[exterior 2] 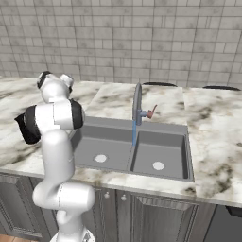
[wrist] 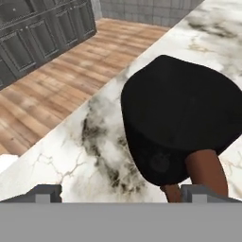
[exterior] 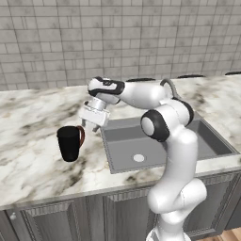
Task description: Turn on the sink faucet and place the jug under the water for a few seconds to fill it up.
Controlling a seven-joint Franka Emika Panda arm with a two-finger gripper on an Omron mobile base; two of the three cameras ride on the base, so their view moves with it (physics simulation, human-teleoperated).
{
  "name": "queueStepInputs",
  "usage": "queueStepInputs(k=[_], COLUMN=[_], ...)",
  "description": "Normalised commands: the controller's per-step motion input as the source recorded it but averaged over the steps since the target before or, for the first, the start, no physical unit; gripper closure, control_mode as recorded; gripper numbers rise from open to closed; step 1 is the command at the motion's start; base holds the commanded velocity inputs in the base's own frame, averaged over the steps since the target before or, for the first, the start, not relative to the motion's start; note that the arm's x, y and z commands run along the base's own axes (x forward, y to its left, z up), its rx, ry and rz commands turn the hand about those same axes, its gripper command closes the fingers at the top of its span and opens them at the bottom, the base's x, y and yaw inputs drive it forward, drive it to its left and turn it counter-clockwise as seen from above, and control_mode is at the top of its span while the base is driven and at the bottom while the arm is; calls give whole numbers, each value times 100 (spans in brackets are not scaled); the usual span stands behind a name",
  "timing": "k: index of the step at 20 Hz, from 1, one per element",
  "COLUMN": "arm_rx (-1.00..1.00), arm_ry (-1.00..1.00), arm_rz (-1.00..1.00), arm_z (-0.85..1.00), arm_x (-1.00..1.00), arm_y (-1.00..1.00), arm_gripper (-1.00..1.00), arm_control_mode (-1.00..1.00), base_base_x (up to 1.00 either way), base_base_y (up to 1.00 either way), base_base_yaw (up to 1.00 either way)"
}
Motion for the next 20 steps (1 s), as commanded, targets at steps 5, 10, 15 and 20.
queueStepInputs(k=[5,10,15,20], arm_rx=[0,0,0,0], arm_ry=[-4,-6,-9,-4], arm_rz=[4,0,0,0], arm_z=[0,0,0,-20], arm_x=[20,16,1,-7], arm_y=[12,29,11,18], arm_gripper=[-100,-100,-100,-100], arm_control_mode=[-100,-100,-100,-100], base_base_x=[0,0,0,0], base_base_y=[0,0,0,0], base_base_yaw=[0,0,0,0])
